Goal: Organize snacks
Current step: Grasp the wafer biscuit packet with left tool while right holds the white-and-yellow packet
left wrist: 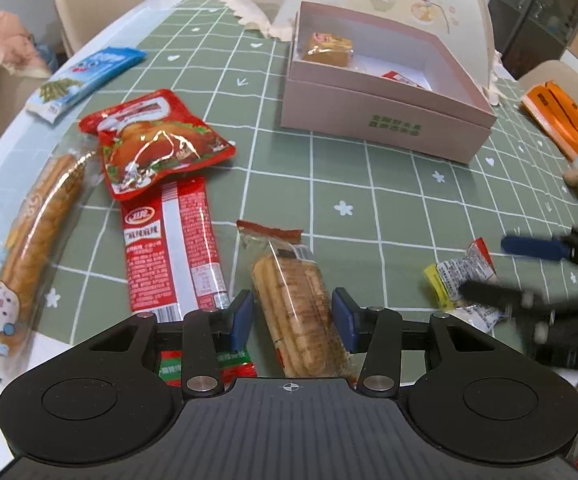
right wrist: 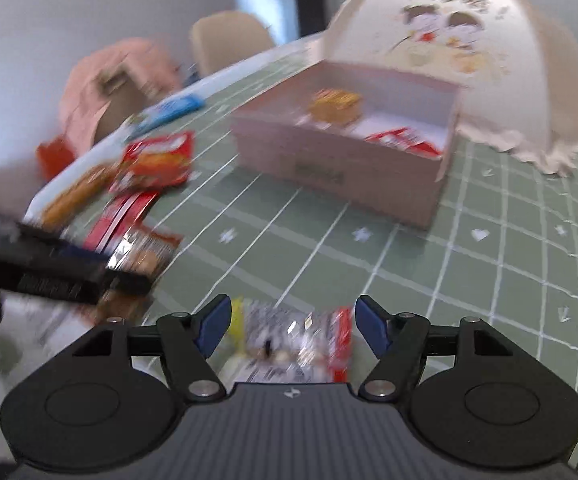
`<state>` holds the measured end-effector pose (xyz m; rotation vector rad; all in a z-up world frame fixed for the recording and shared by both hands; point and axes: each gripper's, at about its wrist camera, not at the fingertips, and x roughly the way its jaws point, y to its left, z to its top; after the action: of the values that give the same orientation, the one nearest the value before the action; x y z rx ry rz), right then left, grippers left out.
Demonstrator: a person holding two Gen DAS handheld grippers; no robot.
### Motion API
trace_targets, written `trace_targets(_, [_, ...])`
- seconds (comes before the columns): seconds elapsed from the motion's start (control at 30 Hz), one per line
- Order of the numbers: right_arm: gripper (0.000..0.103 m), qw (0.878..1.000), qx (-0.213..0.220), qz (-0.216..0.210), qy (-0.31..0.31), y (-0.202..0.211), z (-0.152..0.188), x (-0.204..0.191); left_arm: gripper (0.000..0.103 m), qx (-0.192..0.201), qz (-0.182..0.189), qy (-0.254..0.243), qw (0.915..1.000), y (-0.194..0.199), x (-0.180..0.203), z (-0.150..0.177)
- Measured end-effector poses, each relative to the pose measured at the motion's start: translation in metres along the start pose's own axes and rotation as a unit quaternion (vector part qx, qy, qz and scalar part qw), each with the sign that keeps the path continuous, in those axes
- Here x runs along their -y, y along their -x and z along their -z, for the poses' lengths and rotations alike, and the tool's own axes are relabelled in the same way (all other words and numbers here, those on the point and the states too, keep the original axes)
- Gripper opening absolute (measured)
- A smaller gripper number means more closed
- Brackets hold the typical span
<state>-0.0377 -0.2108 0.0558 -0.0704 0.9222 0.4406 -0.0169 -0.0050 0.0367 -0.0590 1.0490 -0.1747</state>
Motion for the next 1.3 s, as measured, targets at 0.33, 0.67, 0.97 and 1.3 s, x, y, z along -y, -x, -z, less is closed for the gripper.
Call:
trace_targets(0.33, [0.081, 0.999, -0.01, 0.053, -0.007, -0.015, 0.016, -0.003, 0.047, -0.007, -0.019, -0.048, 0.9987, -0.011, 0.021, -0.006])
trace_targets(0.67, [0.083, 0.998, -0.012, 0.05, 0.032, -0.008, 0.025, 0.0, 0.046, -0.008, -0.01, -0.053, 0.9985, -0.012, 0.019, -0.006])
trace_targets(0.97, [0.083, 0.998, -0.022, 0.065, -0.011, 0.009, 0.036, 0.03, 0.046, -0.005, -0.013, -0.057, 0.9983, -0.011, 0.022, -0.004])
trace_targets(1.3, [0.083, 0.994, -0.039, 0.062, -0.079, 0.033, 0.039, 0.032, 0.046, -0.006, -0.01, -0.039, 0.9992, -0.011, 0.02, -0.006])
